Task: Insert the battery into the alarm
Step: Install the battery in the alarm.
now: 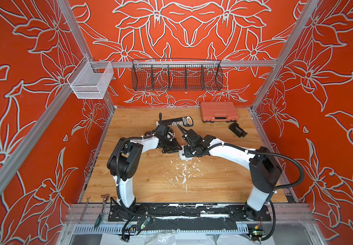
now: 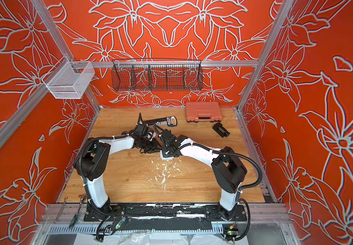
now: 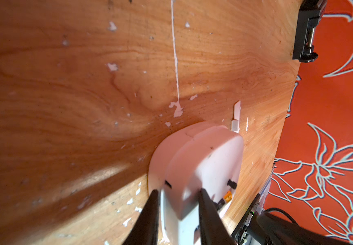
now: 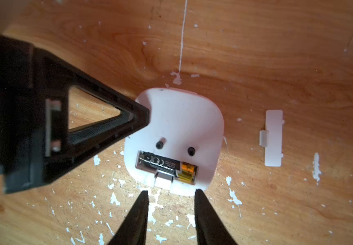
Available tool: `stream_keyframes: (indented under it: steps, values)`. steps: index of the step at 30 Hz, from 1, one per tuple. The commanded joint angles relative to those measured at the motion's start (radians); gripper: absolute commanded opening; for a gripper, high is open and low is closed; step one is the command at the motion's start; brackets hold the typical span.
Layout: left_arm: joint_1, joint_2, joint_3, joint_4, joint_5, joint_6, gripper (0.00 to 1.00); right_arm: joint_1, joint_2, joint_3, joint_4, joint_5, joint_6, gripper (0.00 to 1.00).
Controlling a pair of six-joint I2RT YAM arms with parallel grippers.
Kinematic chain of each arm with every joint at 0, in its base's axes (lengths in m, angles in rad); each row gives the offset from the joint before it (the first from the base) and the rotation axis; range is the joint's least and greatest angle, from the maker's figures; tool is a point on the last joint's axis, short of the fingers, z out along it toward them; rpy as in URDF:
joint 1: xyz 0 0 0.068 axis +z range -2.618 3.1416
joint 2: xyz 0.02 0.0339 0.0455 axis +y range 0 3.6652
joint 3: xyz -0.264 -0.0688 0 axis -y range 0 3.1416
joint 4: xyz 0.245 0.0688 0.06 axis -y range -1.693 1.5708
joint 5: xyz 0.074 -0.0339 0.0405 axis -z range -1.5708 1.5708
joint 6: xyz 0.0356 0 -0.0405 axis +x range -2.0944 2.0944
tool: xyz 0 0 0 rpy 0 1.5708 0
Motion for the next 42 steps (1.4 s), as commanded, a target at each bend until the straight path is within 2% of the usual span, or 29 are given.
stream_keyframes:
  steps: [1,6,14,32,37,42]
  values:
    - [-0.012,0.022,-0.039,-0.051,-0.015,0.009,0.29,-0.005,-0.014,-0.001,-0.050,0.019,0.074,0.38]
    - [-0.012,0.026,-0.037,-0.044,-0.007,0.010,0.29,-0.007,0.026,0.021,-0.061,0.003,0.078,0.35]
    - [-0.010,0.036,-0.033,-0.043,0.002,0.015,0.28,-0.009,0.048,0.023,-0.053,0.054,0.098,0.31]
    - [-0.007,0.048,-0.028,-0.051,0.008,0.019,0.27,-0.014,0.097,0.029,0.022,0.026,0.099,0.26]
    - [-0.007,0.047,-0.025,-0.057,0.004,0.020,0.27,-0.014,0.113,0.039,0.015,-0.005,0.107,0.22]
    - [-0.005,0.046,-0.025,-0.059,0.004,0.022,0.26,-0.014,0.115,0.031,-0.001,-0.027,0.111,0.14]
